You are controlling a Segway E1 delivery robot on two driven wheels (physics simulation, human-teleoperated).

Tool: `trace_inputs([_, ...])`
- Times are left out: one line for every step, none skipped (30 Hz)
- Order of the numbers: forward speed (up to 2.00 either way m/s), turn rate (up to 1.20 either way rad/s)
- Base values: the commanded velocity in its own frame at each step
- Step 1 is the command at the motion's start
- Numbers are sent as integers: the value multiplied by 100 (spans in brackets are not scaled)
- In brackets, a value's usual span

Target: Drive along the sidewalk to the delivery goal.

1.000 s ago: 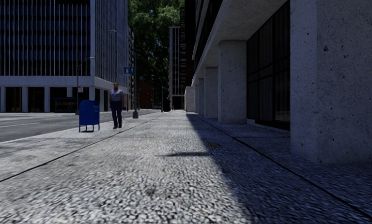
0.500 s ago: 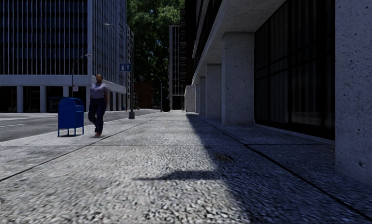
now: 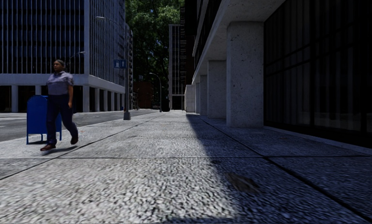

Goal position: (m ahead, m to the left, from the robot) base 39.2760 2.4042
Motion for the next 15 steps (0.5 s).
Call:
trace_inputs([200,0])
trace_inputs([200,0])
trace_inputs([200,0])
trace_inputs([200,0])
trace_inputs([200,0])
trace_inputs([200,0])
trace_inputs([200,0])
trace_inputs([200,0])
trace_inputs([200,0])
trace_inputs([200,0])
trace_inputs([200,0])
trace_inputs([200,0])
trace_inputs([200,0])
trace_inputs([200,0])
trace_inputs([200,0])
